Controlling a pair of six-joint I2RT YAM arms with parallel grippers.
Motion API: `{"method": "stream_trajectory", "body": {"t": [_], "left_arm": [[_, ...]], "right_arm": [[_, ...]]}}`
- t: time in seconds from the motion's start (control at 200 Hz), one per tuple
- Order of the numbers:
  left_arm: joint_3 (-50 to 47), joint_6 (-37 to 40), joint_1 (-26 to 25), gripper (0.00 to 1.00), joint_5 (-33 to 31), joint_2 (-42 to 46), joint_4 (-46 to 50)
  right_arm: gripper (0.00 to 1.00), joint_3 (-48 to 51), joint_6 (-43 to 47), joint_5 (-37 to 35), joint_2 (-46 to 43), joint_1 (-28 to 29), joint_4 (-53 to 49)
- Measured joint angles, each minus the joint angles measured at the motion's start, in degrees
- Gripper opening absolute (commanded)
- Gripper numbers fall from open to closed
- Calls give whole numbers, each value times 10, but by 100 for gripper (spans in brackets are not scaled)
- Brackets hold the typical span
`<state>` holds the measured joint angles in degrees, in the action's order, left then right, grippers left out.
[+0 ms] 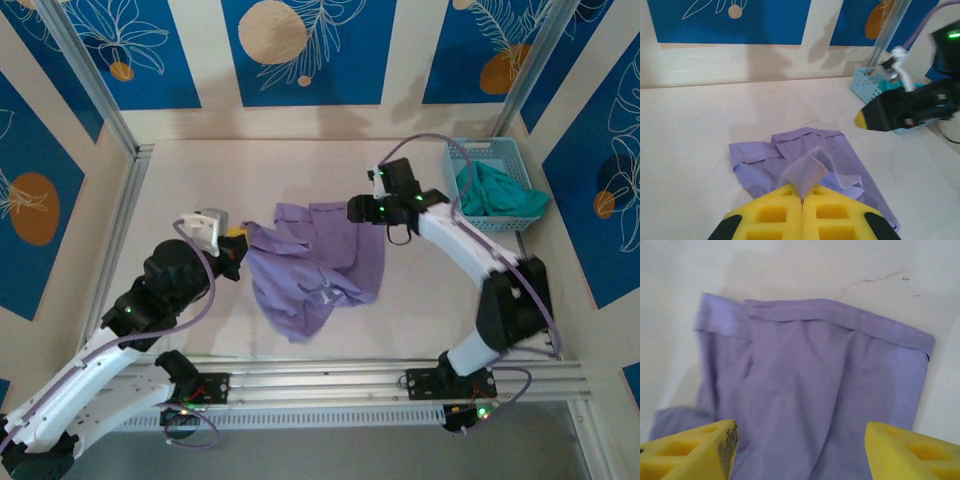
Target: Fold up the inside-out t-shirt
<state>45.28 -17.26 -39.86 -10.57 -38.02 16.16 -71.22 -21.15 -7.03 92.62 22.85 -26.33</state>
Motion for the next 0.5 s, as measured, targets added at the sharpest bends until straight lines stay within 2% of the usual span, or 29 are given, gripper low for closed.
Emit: {"method": "stream_trajectory", "body": {"t": [0.1,0.18,0.26,0.295,0.375,0.435,0.5], "left_arm": [[0,5,0,0,-4,0,10],[0,9,0,0,-5,0,16],[0,10,0,0,-6,0,20],[0,11,0,0,-7,0,22],[0,13,0,0,-12,0,25],[0,13,1,0,-20,0,28],[4,14,6,0,-31,-2,35]], "right_arm": [[66,-57,7,-14,110,1,-13],[59,-109,12,-26,185,3,-32],[45,-149,21,-33,242,5,-47],[32,-160,25,-34,260,6,-53],[11,-174,26,-33,279,7,-64],[4,-176,29,-31,279,6,-69],[1,-175,33,-31,267,3,-70]]}}
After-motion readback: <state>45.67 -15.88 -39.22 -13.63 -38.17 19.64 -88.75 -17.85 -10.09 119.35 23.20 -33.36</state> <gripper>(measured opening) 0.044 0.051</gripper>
